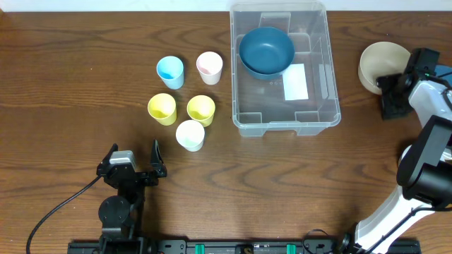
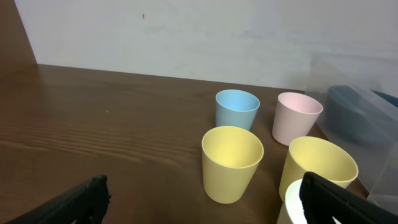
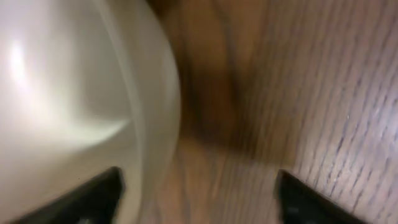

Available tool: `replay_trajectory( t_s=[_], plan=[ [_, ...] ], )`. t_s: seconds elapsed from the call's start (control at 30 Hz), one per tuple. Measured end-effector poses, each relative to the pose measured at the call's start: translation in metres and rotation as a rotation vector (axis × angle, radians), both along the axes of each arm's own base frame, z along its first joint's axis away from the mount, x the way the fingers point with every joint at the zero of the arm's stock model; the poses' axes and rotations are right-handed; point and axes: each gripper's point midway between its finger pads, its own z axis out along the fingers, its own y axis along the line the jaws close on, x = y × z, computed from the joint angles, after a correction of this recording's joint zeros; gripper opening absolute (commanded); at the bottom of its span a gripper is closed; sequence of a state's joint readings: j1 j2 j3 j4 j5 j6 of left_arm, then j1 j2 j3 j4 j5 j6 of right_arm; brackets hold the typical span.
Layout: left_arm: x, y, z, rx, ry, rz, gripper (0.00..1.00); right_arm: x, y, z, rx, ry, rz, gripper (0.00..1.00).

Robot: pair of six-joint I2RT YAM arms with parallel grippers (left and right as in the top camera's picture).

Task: Pack container
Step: 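Move right gripper back to the beige bowl and grasp its rim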

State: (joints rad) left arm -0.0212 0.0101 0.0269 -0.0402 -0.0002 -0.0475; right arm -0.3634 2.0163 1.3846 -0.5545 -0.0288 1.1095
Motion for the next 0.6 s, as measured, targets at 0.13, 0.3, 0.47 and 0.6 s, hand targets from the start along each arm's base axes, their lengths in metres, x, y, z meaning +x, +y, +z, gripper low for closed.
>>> replay_trajectory(
  t_s=[0.13, 0.3, 0.47, 0.6],
  plan=[
    [0.000, 0.000, 0.000, 0.000, 0.000, 0.000, 0.98, 0.001, -0.001, 0.001, 0.003, -0.008, -0.008, 0.09],
    [0.000, 0.000, 0.000, 0.000, 0.000, 0.000, 0.98, 0.000, -0.002, 0.002, 0.019, -0.008, -0.009, 0.01],
    [0.000, 0.000, 0.000, 0.000, 0.000, 0.000, 0.98, 0.023, -0.009, 0.037, 0.050, -0.088, 0.029, 0.02],
    [0.000, 0.000, 0.000, 0.000, 0.000, 0.000, 0.98, 0.062, -0.019, 0.112, 0.024, -0.263, 0.105, 0.02]
  ],
)
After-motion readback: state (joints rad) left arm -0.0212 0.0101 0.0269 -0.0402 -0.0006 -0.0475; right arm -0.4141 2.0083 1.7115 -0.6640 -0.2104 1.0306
